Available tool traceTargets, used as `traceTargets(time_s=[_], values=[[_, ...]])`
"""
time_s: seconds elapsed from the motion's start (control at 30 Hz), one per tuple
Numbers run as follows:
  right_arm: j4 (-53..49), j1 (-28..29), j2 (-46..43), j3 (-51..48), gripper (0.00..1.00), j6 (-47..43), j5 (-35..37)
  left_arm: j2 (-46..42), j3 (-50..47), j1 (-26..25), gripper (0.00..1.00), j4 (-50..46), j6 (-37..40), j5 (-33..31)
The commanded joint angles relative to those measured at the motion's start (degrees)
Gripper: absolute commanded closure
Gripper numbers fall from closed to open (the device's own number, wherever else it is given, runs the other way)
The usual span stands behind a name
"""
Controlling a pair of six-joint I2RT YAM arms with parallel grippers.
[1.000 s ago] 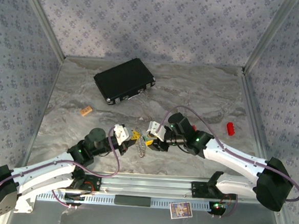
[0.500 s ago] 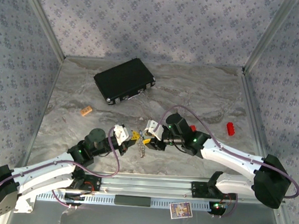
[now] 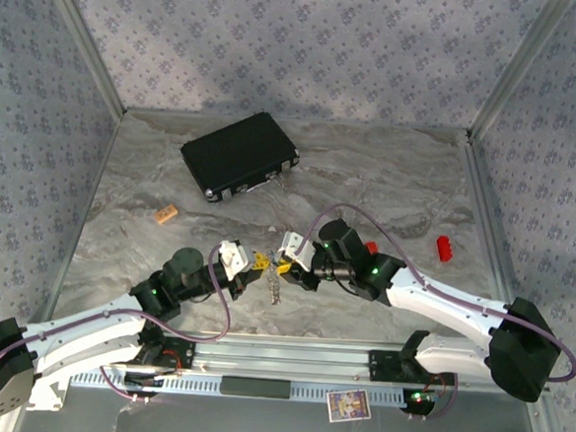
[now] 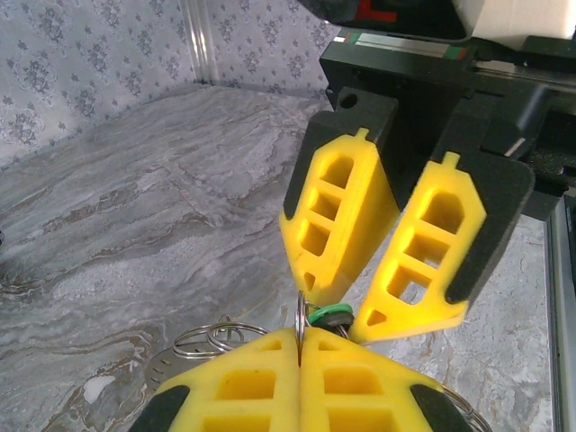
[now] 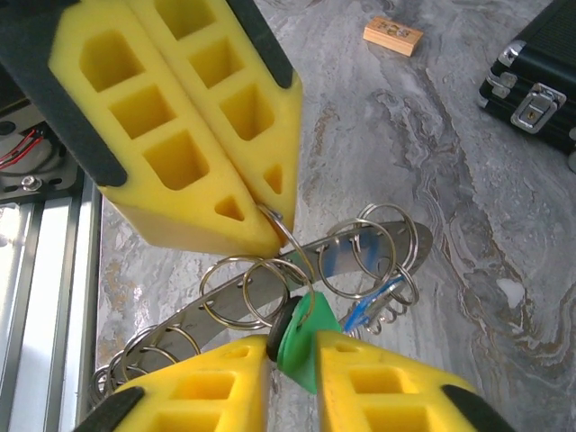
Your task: Put the keys on the keyring
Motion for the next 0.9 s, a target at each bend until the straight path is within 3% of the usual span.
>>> traceTargets(time_s=[0.0, 0.27, 0.87], values=[[-1.13, 0.04, 0.28, 0.46, 0.84, -0.60, 1.05, -0.53, 0.19, -0.46, 1.00, 3.96, -0.76, -0.15], [-3.04, -0.28, 0.89, 1.13, 0.95, -2.05, 0.87, -0.88, -0.03, -0.44, 1.00, 4.55, -0.30, 0.95], [-8.02, -1.33, 5.37, 5.23, 0.96, -4.33, -11.61, 0.51, 1.34, -0.50, 1.00, 2.91, 3.82, 1.75]])
